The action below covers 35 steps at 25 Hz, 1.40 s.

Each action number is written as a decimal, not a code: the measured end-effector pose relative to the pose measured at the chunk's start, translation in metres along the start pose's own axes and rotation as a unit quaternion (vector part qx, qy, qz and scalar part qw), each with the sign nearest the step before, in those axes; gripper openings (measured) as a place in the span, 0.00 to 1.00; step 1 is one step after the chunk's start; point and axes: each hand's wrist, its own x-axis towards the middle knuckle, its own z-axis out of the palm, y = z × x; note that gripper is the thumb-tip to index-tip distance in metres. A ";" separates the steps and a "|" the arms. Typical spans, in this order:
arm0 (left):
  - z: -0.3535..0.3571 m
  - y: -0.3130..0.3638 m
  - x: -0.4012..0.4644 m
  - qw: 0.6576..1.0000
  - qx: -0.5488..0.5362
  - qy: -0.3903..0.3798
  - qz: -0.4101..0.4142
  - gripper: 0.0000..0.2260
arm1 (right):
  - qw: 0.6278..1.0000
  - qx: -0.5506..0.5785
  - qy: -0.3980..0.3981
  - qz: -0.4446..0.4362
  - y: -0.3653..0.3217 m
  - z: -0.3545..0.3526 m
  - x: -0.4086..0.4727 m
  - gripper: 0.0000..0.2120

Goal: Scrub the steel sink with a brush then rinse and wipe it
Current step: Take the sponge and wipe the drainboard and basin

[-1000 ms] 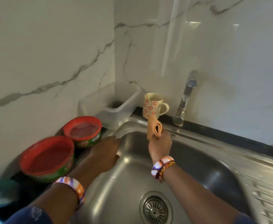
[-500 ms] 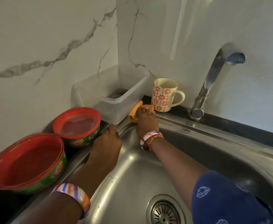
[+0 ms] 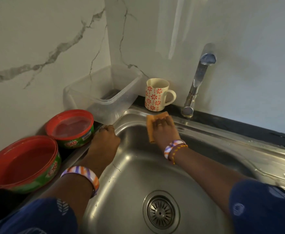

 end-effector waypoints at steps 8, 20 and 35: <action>0.008 -0.006 -0.013 0.996 -0.082 0.038 -0.011 0.17 | 0.942 0.263 0.036 0.207 0.038 -0.015 -0.065 0.14; 0.011 -0.002 0.003 0.997 -0.066 0.044 -0.001 0.15 | 0.968 0.210 0.138 0.008 -0.051 0.000 0.069 0.25; 0.008 -0.004 -0.008 0.997 -0.049 0.058 -0.020 0.15 | 0.996 -0.027 0.050 0.066 0.094 0.043 -0.067 0.27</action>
